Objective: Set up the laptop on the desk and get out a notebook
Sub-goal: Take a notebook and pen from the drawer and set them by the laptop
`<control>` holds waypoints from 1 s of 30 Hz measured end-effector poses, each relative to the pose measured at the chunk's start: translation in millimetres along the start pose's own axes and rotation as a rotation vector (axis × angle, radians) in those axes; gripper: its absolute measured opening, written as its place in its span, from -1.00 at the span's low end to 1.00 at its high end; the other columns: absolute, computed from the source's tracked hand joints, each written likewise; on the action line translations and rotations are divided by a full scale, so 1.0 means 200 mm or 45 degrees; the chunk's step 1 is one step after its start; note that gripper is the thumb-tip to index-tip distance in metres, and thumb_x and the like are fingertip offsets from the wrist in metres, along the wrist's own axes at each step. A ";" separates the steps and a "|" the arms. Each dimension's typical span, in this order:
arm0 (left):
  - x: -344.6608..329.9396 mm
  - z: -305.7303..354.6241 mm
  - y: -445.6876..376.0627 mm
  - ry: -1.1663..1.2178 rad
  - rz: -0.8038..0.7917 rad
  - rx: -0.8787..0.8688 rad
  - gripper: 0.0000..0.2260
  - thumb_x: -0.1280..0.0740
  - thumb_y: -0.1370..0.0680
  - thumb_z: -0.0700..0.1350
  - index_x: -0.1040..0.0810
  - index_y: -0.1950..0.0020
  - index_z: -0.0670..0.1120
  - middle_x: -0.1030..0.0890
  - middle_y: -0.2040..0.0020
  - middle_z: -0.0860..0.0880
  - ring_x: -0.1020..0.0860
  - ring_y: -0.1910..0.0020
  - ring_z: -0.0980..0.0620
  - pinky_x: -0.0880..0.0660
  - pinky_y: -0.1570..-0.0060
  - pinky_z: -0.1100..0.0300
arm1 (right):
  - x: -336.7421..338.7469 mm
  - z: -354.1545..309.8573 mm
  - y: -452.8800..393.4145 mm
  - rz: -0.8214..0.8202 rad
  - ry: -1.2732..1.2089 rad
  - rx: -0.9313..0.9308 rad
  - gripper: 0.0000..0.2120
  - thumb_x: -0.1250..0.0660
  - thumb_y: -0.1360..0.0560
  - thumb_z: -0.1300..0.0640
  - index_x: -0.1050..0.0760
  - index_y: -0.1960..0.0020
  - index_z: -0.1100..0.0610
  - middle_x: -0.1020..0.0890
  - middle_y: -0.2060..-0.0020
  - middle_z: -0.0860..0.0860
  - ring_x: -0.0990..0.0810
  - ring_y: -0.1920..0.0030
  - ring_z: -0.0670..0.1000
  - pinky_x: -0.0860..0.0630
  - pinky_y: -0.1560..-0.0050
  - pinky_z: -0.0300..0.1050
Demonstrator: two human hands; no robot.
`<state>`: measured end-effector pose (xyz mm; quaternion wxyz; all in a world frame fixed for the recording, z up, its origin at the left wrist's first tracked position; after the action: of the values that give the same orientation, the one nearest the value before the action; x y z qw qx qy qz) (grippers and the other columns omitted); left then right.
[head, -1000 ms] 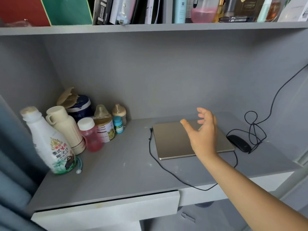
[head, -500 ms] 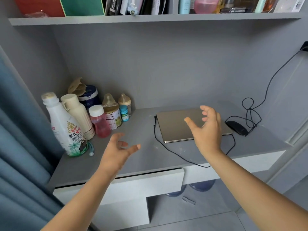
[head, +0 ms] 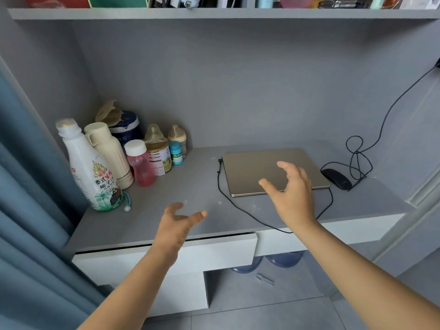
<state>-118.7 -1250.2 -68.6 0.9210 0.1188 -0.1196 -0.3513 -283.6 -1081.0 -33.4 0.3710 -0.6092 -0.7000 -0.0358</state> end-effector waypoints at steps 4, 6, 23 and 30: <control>-0.09 -0.12 0.01 0.100 0.030 0.155 -0.37 -0.53 -0.37 -0.03 -0.34 -0.35 -0.08 -0.55 0.06 -0.07 -0.51 -0.14 -0.17 -0.43 -0.11 0.02 | 0.00 0.02 -0.01 -0.187 0.201 0.091 -0.43 -0.44 -0.41 -0.02 -0.38 -0.36 0.03 -0.47 -0.26 0.04 -0.37 -0.27 0.11 -0.38 -0.19 -0.01; -0.13 -0.18 0.02 0.149 0.046 0.228 -0.42 -0.49 -0.41 -0.04 -0.34 -0.36 -0.08 -0.55 0.04 -0.09 -0.51 -0.12 -0.16 -0.42 -0.07 0.04 | -0.02 0.05 -0.01 -0.386 0.404 0.156 -0.38 -0.40 -0.42 -0.04 -0.29 -0.42 0.00 -0.43 -0.30 0.02 -0.33 -0.29 0.12 -0.33 -0.25 -0.01; -0.26 -0.49 -0.06 0.050 0.151 0.425 -0.34 -0.51 -0.39 -0.02 -0.30 -0.40 -0.08 -0.53 -0.07 -0.16 -0.48 -0.13 -0.12 -0.40 -0.19 0.06 | -0.26 0.44 0.14 -1.070 1.073 0.539 -0.50 -0.31 -0.41 0.13 -0.31 -0.33 0.02 -0.41 -0.25 0.01 -0.34 -0.28 0.10 -0.25 -0.27 -0.07; -0.29 -0.55 -0.18 -0.421 0.216 0.305 -0.36 -0.49 -0.35 0.12 -0.38 -0.37 0.00 -0.41 -0.28 -0.10 -0.28 -0.37 -0.11 -0.37 -0.30 0.01 | -0.48 0.46 0.27 -1.088 0.895 0.562 -0.48 -0.33 -0.38 0.20 -0.32 -0.32 0.07 -0.25 -0.32 0.07 -0.24 -0.32 0.14 -0.21 -0.31 -0.09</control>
<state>-149.3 -1223.3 -190.5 0.8944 0.1577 -0.3194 -0.2706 -280.5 -1100.1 -175.2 0.6509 -0.1336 -0.7093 -0.2351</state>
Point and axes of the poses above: each hand's wrist, its own y-axis away from the middle knuckle, its own x-axis out of the back of the hand, z = x × y, the point moved 1 cm from there along -y, towards the middle knuckle
